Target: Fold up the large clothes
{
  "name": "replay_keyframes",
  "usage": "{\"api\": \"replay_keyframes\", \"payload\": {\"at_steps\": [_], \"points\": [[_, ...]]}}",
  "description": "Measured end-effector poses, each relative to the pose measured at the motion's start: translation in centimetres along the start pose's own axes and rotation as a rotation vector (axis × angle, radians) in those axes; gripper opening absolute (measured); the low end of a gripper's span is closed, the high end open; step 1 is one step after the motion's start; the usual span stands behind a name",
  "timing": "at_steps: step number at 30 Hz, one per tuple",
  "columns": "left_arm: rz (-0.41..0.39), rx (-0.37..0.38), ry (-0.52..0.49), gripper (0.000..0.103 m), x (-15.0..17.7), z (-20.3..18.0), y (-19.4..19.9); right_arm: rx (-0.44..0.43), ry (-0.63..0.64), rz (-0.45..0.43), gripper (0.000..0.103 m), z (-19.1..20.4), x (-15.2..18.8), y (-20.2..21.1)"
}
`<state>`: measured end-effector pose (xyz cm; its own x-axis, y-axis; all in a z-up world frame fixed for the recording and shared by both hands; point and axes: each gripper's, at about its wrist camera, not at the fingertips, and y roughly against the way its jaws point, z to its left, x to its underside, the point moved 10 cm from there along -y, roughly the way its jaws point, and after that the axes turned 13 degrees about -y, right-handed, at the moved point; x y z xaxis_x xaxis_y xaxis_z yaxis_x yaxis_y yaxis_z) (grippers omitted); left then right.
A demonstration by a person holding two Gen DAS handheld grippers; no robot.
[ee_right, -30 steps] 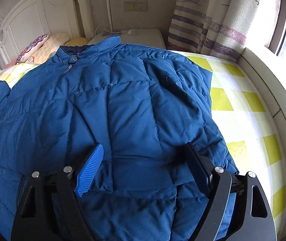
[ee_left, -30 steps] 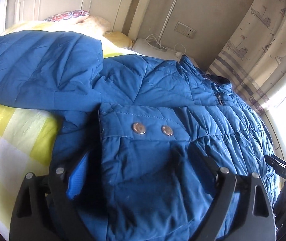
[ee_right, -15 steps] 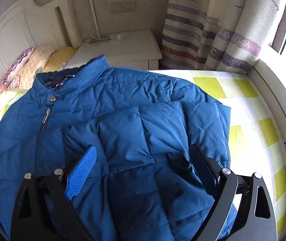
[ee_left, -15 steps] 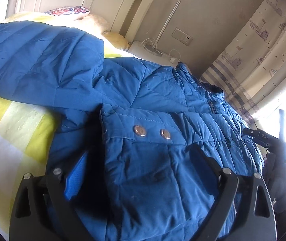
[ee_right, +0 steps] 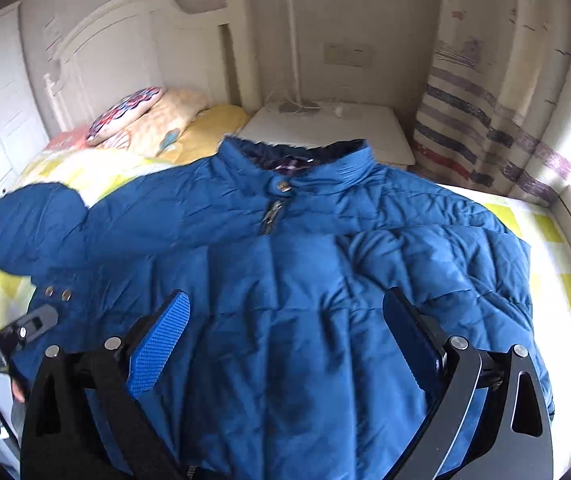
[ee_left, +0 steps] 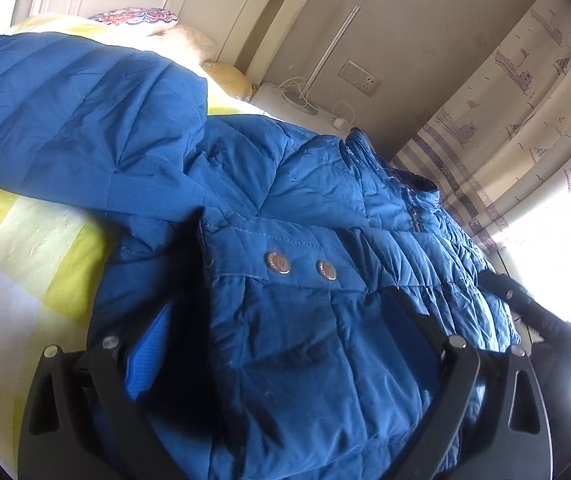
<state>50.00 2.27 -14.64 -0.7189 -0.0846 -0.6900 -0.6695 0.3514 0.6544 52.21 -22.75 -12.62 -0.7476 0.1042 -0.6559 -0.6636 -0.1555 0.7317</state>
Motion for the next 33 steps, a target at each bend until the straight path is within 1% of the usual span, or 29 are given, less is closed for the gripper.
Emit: {"api": "replay_keyframes", "payload": {"at_steps": [1,2,3,4,6,7,9,10,11,12,13,14,15,16,17,18,19,20,22,24,25,26,27,28,29,30,31,33], "points": [[-0.003,0.005,0.004,0.097,0.0,0.0,0.1,0.001,0.058,0.052,0.094,1.3,1.8,-1.0],[-0.006,0.012,0.009,0.097,0.0,0.1,0.1,0.022,0.109,0.106,0.095,2.1,3.4,-2.4],[-0.011,0.02,0.016,0.097,0.0,0.2,0.2,0.07,0.146,0.099,0.095,2.2,4.1,-3.2],[-0.019,0.031,0.024,0.097,0.0,0.2,0.4,0.078,0.145,0.08,0.095,2.2,4.0,-3.1],[-0.064,0.065,0.059,0.097,-0.3,0.6,1.3,0.113,0.089,0.082,0.095,1.6,3.4,-2.1],[-0.106,0.081,0.087,0.095,-0.6,1.1,2.2,0.108,0.055,0.044,0.095,1.8,2.8,-0.8],[-0.241,0.123,0.197,0.095,-1.6,3.0,4.9,0.035,0.023,-0.031,0.096,3.2,2.4,1.6],[-0.31,0.133,0.273,0.095,-2.0,4.6,6.4,0.0,0.037,-0.034,0.096,4.3,3.1,2.2],[-0.368,0.129,0.368,0.095,-2.1,6.8,7.8,-0.027,0.069,-0.019,0.096,5.4,4.2,2.3],[-0.41,0.123,0.466,0.095,-1.9,9.0,8.9,-0.043,0.112,0.003,0.096,6.4,5.4,1.9],[-0.441,0.117,0.56,0.095,-1.6,11.2,9.8,-0.045,0.159,0.025,0.096,7.1,6.6,1.2],[-0.468,0.113,0.646,0.095,-1.2,13.5,10.7,-0.028,0.196,0.045,0.096,7.4,7.7,0.3],[-0.492,0.101,0.711,0.095,-0.9,15.8,11.5,-0.006,0.206,0.049,0.096,7.4,8.3,-0.3],[-0.512,0.077,0.754,0.095,-0.7,18.1,12.4,-0.015,0.194,0.051,0.096,7.3,8.1,-0.4],[-0.533,0.068,0.782,0.093,-0.9,20.2,13.3,-0.025,0.174,0.05,0.096,7.1,7.8,-0.4],[-0.554,0.071,0.809,0.092,-1.4,22.0,14.3,-0.026,0.151,0.039,0.095,6.7,7.6,-0.4],[-0.573,0.064,0.826,0.092,-2.0,23.7,15.2,-0.027,0.131,0.019,0.095,6.4,7.4,-0.2],[-0.583,0.037,0.825,0.093,-2.9,25.3,16.2,-0.026,0.115,-0.01,0.095,6.3,7.2,0.4],[-0.588,-0.02,0.825,0.093,-4.5,28.5,17.3,-0.036,0.089,-0.063,0.094,6.3,6.9,1.5],[-0.566,-0.079,0.89,0.093,-4.9,32.0,17.4,-0.052,0.063,-0.09,0.095,6.0,6.6,2.1],[-0.547,-0.076,0.914,0.088,-5.2,33.2,17.0,-0.057,0.047,-0.104,0.094,5.7,6.4,2.3],[-0.537,-0.069,0.929,0.065,-5.5,34.2,16.7,-0.064,0.027,-0.122,0.094,5.4,6.1,2.7],[-0.533,-0.047,0.938,0.046,-5.7,34.8,16.2,-0.079,0.006,-0.143,0.094,5.1,5.8,3.1],[-0.518,-0.026,0.947,0.012,-5.8,35.1,15.8,-0.105,-0.019,-0.171,0.094,4.8,5.5,3.7],[-0.517,-0.035,0.942,0.007,-5.9,35.0,16.0,-0.137,-0.053,-0.208,0.094,4.4,5.1,4.5],[-0.538,-0.059,0.899,0.007,-6.5,34.0,16.7,-0.173,-0.096,-0.253,0.095,3.8,4.7,5.5],[-0.563,-0.076,0.822,0.007,-7.5,32.2,17.7,-0.212,-0.152,-0.306,0.095,2.9,4.2,6.6],[-0.579,-0.083,0.622,0.007,-10.3,26.2,19.0,-0.279,-0.294,-0.428,0.095,0.3,3.4,8.9]]}}
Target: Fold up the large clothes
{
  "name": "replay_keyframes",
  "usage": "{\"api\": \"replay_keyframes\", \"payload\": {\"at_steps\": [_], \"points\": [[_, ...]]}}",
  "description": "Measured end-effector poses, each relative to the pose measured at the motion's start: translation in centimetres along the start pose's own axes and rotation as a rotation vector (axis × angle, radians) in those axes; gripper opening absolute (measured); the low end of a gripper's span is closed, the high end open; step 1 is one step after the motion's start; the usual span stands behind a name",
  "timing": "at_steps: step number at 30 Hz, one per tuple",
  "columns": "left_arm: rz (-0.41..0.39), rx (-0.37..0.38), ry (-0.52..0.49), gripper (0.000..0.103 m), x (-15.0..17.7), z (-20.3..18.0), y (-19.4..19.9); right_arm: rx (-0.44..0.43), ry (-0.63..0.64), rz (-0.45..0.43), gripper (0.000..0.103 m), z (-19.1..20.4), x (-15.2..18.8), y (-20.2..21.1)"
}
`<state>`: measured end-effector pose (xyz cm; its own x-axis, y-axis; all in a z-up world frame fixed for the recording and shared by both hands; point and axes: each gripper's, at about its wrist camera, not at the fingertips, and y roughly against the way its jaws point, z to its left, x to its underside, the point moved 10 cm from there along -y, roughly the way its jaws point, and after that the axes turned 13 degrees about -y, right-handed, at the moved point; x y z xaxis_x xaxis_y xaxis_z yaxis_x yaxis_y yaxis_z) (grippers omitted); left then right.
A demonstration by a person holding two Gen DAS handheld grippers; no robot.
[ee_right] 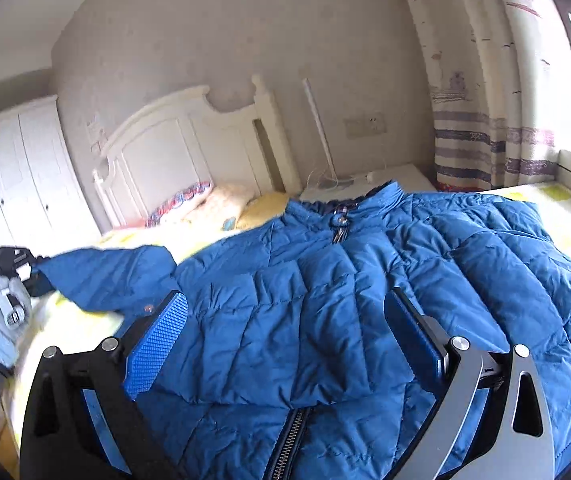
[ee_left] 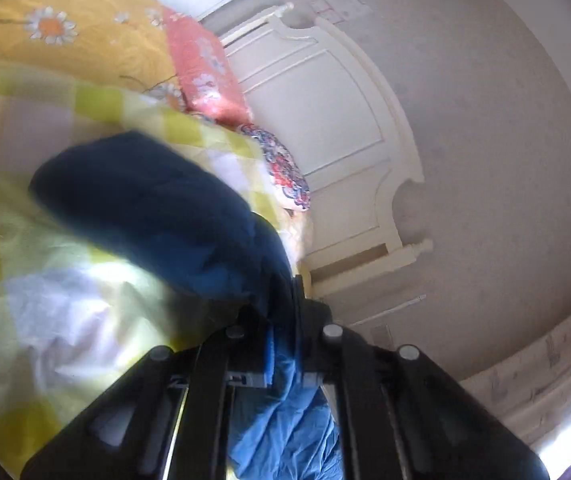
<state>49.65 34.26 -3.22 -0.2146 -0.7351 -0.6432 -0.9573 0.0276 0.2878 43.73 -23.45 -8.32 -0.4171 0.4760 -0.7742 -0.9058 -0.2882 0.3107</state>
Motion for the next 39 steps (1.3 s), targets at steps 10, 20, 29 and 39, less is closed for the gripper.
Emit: {"api": "replay_keyframes", "payload": {"at_steps": [10,20,29,39], "points": [[0.453,0.619,-0.75,0.045,29.5,-33.8,1.3,0.028,-0.489,-0.276,0.095,-10.3,-4.7,5.1],[0.399,0.379,-0.703,0.088,29.5,-25.3,1.4,0.035,-0.515,-0.248,0.095,-11.3,-4.0,4.7],[0.506,0.0,-0.793,0.086,27.3,-12.9,0.0,0.051,-0.376,-0.187,0.095,-8.6,-3.3,3.4],[0.581,-0.048,-0.742,0.084,29.5,-10.4,-1.9,0.06,-0.19,-0.09,0.095,-4.6,-2.2,1.6]]}}
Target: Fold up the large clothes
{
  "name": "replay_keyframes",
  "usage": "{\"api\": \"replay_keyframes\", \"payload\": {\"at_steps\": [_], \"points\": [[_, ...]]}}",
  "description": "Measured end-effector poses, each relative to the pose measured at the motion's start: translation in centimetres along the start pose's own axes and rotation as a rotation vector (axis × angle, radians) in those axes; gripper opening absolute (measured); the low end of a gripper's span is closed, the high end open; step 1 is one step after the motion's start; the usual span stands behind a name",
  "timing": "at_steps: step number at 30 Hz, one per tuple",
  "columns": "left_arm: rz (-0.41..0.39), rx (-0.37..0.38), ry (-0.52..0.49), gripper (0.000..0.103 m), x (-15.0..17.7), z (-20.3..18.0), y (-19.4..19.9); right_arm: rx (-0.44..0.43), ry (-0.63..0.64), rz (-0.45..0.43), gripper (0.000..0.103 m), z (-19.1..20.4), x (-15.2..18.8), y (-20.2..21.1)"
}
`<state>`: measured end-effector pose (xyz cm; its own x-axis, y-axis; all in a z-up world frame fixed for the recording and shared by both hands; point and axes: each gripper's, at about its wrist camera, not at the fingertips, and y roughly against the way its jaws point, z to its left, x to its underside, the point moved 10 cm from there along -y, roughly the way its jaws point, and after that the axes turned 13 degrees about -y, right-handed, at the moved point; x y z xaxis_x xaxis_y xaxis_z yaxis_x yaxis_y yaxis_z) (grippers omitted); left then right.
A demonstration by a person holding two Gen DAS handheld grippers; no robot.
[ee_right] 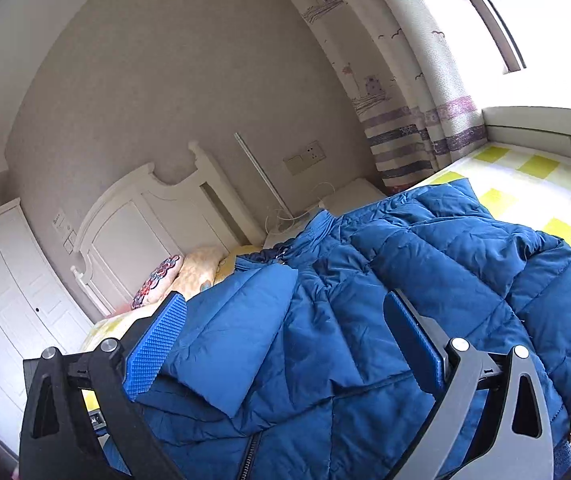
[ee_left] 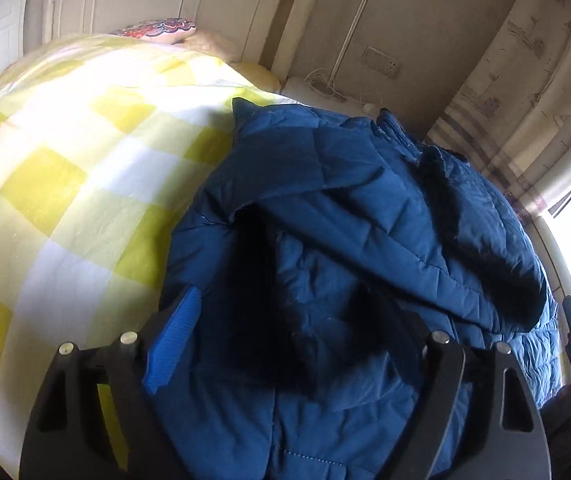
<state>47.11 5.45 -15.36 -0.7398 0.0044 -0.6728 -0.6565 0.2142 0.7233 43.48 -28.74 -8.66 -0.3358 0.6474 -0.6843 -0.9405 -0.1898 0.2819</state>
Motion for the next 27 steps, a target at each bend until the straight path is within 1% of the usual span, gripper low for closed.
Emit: {"api": "replay_keyframes", "payload": {"at_steps": [2,4,5,7,8,10,12,13,15,16,17,18,19,20,21,22,24,25,26,27], "points": [[-0.01,0.017,0.014,0.084,0.1,0.1,0.3,0.024,0.139,0.061,0.095,2.5,1.6,-0.9],[-0.011,0.022,0.017,0.084,0.1,0.2,0.4,0.047,0.355,0.127,0.095,5.7,4.0,-1.9],[-0.012,0.023,0.017,0.084,0.1,0.2,0.5,0.072,0.491,0.151,0.095,7.2,5.5,-2.4],[-0.014,0.029,0.022,0.084,-0.1,0.0,0.5,0.152,0.768,0.19,0.095,9.1,8.5,-3.7],[-0.016,0.035,0.026,0.084,0.0,0.0,0.6,0.194,0.878,0.213,0.094,9.5,9.7,-4.5],[-0.02,0.045,0.034,0.085,0.0,0.1,0.7,0.288,1.038,0.195,0.094,9.7,10.7,-5.8],[-0.023,0.051,0.039,0.085,-0.1,0.0,0.7,0.344,1.133,0.196,0.089,9.8,11.2,-7.1],[-0.023,0.053,0.04,0.085,-0.1,0.0,0.7,0.373,1.167,0.193,0.08,9.8,11.1,-7.7],[-0.021,0.056,0.04,0.086,-0.1,-0.1,0.6,0.427,1.243,0.211,0.078,9.5,11.4,-8.7],[-0.02,0.057,0.039,0.086,-0.1,-0.1,0.6,0.438,1.281,0.225,0.074,9.3,11.7,-9.2],[-0.02,0.057,0.039,0.086,0.0,-0.1,0.6,0.432,1.305,0.237,0.055,9.3,12.0,-9.5],[-0.02,0.058,0.039,0.086,-0.1,-0.1,0.5,0.399,1.294,0.259,0.041,9.3,12.0,-9.4],[-0.021,0.06,0.04,0.086,-0.1,-0.1,0.5,0.349,1.23,0.27,0.03,9.6,11.4,-9.0],[-0.022,0.062,0.042,0.086,-0.1,-0.1,0.5,0.299,1.128,0.231,0.027,10.1,9.7,-8.1],[-0.023,0.064,0.044,0.086,-0.1,-0.1,0.5,0.247,0.993,0.179,0.027,10.3,7.3,-6.8],[-0.023,0.066,0.045,0.086,-0.1,-0.1,0.5,0.205,0.827,0.137,0.027,9.9,4.4,-5.5],[-0.023,0.067,0.045,0.086,-0.1,-0.1,0.5,0.098,0.422,0.082,0.027,6.7,-1.2,-2.8],[-0.023,0.068,0.044,0.087,-0.1,-0.2,0.5,0.048,0.197,0.076,0.027,3.6,-3.4,-1.9],[-0.023,0.069,0.044,0.087,-0.1,-0.2,0.5,0.041,-0.009,0.077,0.032,-0.3,-4.9,-1.4],[-0.023,0.071,0.044,0.087,-0.1,-0.3,0.5,0.068,-0.162,0.086,0.038,-4.0,-5.4,-1.3]]}}
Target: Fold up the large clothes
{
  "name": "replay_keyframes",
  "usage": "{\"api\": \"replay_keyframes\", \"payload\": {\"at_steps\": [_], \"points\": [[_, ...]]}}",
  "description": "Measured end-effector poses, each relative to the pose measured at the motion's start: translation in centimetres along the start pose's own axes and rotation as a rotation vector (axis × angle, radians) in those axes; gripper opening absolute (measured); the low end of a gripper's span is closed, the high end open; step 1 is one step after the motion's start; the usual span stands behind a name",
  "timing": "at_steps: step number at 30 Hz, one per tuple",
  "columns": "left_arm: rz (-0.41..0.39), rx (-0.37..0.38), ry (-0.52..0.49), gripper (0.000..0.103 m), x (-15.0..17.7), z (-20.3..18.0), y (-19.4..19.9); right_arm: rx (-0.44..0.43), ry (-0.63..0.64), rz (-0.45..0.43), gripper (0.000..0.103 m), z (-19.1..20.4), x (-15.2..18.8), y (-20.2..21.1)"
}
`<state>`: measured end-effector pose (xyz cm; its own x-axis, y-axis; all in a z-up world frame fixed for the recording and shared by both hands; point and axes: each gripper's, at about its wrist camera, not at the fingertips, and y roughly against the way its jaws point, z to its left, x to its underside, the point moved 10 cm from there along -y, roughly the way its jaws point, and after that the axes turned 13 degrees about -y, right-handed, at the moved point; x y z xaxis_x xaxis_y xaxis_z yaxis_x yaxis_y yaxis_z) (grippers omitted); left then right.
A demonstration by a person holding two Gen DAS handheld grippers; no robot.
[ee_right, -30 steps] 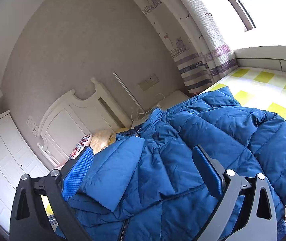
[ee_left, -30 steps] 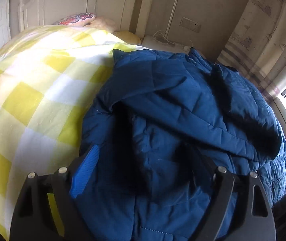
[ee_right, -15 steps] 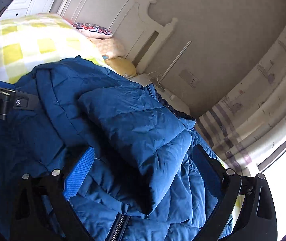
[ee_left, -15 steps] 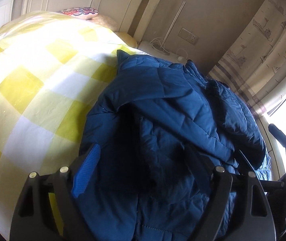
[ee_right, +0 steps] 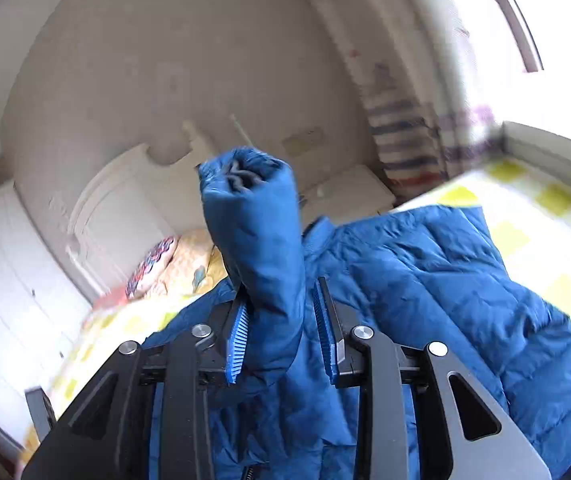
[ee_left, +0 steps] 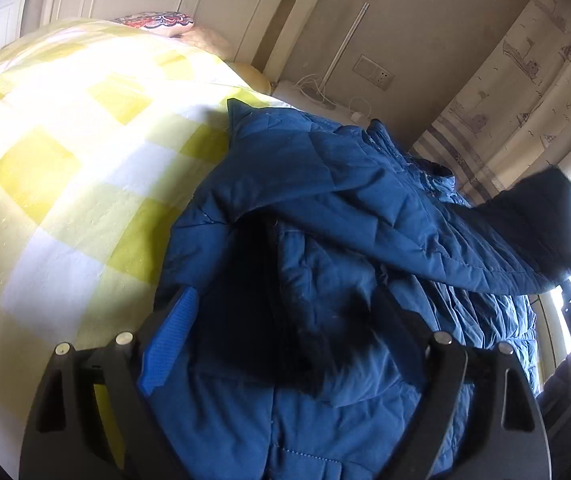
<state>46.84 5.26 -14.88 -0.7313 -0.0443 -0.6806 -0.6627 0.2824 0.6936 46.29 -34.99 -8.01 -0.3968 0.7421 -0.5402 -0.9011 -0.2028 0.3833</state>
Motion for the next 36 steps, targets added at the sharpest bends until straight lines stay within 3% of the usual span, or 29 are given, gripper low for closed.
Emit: {"api": "replay_keyframes", "payload": {"at_steps": [2,5,7,12,17,21,23,25,26,27,29,32,34,36], "points": [[0.0,0.004,0.001,0.088,0.0,-0.1,0.0,0.059,-0.148,0.092,0.043,-5.3,0.0,-1.1],[-0.001,0.005,0.001,0.088,0.0,-0.1,0.0,0.005,-0.227,0.144,0.045,-8.0,1.0,-1.4],[0.0,0.004,0.001,0.088,0.0,-0.1,0.0,0.001,-0.195,0.138,0.05,-7.4,0.8,-1.4],[0.0,0.004,0.003,0.088,0.0,-0.3,-0.1,0.02,-0.1,0.154,0.05,-6.3,2.1,-2.2],[0.001,0.001,0.001,0.089,0.0,-0.4,-0.1,-0.004,-0.048,0.115,0.022,-4.6,2.3,-1.2],[0.001,0.001,0.001,0.089,0.0,-0.5,-0.1,-0.088,-0.006,0.027,0.02,-1.9,0.7,2.2],[0.001,0.002,0.001,0.089,0.0,-0.5,-0.1,-0.038,0.004,0.066,0.021,-2.3,0.8,2.0],[-0.001,0.005,0.003,0.089,0.1,-0.5,-0.1,0.073,0.021,0.154,0.022,-4.3,2.0,0.2],[-0.001,0.005,0.003,0.089,0.0,-0.6,-0.1,0.134,0.02,0.19,0.029,-5.8,2.6,-0.5],[-0.002,0.007,0.004,0.089,0.0,-0.4,-0.1,0.138,-0.015,0.198,0.033,-6.6,2.7,-0.4],[-0.004,0.01,0.006,0.089,0.1,-0.4,-0.1,0.156,-0.047,0.113,0.044,-7.0,1.5,1.3],[-0.003,0.011,0.006,0.09,0.1,-0.3,-0.2,0.201,0.107,-0.103,0.045,-4.5,-1.2,4.6],[-0.003,0.013,0.006,0.09,0.1,-0.3,-0.2,0.198,0.258,-0.13,0.045,-1.5,-1.4,4.8],[-0.004,0.014,0.007,0.09,0.1,-0.3,-0.2,0.205,0.412,-0.101,0.047,1.0,-0.6,3.4]]}}
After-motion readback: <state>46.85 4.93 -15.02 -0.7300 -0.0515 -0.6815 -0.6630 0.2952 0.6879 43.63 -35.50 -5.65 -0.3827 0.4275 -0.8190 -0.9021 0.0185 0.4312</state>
